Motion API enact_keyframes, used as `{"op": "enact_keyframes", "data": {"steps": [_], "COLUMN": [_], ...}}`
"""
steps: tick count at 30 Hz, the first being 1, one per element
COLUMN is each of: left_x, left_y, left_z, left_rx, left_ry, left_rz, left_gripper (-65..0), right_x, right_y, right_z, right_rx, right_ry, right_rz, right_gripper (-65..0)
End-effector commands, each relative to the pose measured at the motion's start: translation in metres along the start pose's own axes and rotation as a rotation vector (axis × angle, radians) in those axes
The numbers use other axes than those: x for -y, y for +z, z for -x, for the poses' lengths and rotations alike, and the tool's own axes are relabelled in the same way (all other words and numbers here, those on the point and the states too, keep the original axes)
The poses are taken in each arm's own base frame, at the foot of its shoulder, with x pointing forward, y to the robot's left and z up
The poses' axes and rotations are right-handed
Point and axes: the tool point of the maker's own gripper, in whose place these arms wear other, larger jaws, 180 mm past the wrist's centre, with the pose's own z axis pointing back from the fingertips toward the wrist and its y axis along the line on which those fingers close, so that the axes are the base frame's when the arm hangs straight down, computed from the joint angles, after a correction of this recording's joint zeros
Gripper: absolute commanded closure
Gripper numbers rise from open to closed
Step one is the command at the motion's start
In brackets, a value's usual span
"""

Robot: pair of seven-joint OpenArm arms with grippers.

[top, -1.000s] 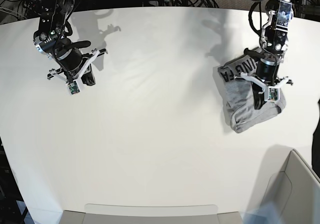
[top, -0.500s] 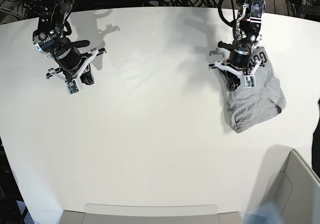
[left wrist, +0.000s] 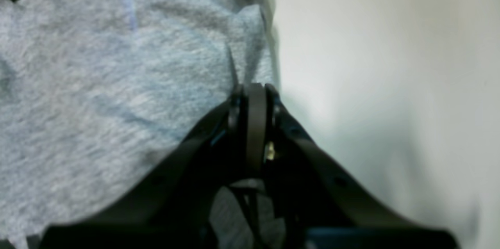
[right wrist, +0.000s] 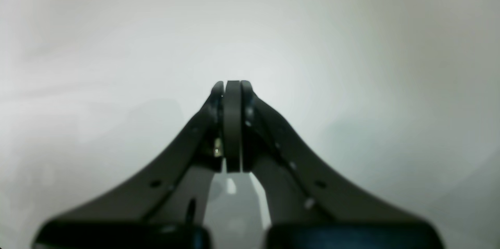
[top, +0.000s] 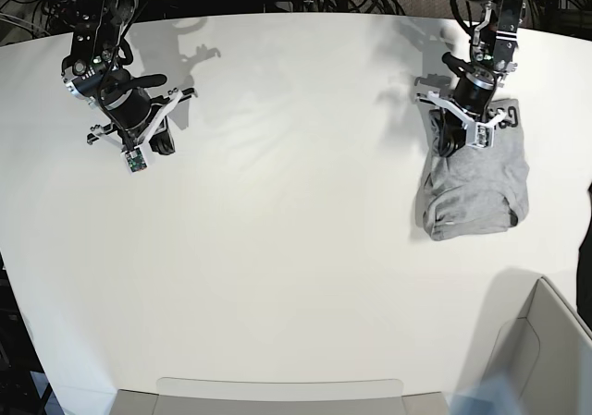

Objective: Fold the T-shirt properly

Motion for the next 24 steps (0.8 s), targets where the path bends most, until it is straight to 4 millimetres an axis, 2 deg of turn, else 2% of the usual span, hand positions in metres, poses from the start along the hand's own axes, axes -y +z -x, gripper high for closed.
{"op": "enact_keyframes", "data": {"steps": [1, 4, 9, 11, 14, 17, 20, 22, 24], "left_x": [-0.025, -0.039, -0.026, -0.013, 0.004, -0.001, -0.006, -0.001, 0.003], "left_y": [0.011, 0.015, 0.016, 0.020, 0.033, 0.061, 0.091, 0.102, 0.110], "left_z": [0.038, 0.038, 0.007, -0.023, -0.073, -0.125, -0.156, -0.154, -0.143], "left_rx": [-0.171, -0.178, -0.037, 0.064, 0.242, 0.450, 0.568, 0.562, 0.528], "left_ry": [-0.045, -0.071, -0.082, -0.084, -0.036, 0.045, 0.074, 0.065, 0.061], "left_rz": [-0.061, -0.074, -0.044, -0.020, -0.025, -0.110, -0.167, -0.161, -0.153], "left_gripper": [-2.2, -2.2, -2.2, -2.1, -2.1, -2.3, -2.3, -2.3, -2.3], "right_x": [0.003, 0.003, 0.001, 0.001, -0.005, -0.017, -0.028, -0.035, -0.040], "right_y": [0.003, 0.004, 0.004, 0.004, 0.007, 0.019, 0.033, 0.038, 0.040], "right_z": [-0.014, -0.014, -0.015, -0.018, -0.036, -0.053, -0.057, -0.048, -0.035], "right_rx": [0.051, 0.051, 0.055, 0.066, 0.143, 0.233, 0.277, 0.263, 0.234], "right_ry": [0.009, 0.008, 0.009, 0.015, 0.089, 0.146, 0.159, 0.156, 0.142], "right_rz": [0.004, 0.005, 0.001, -0.003, -0.041, -0.073, -0.083, -0.094, -0.107], "right_gripper": [0.0, 0.0, 0.0, 0.0, 0.0, 0.0, 0.0, 0.0, 0.0]}}
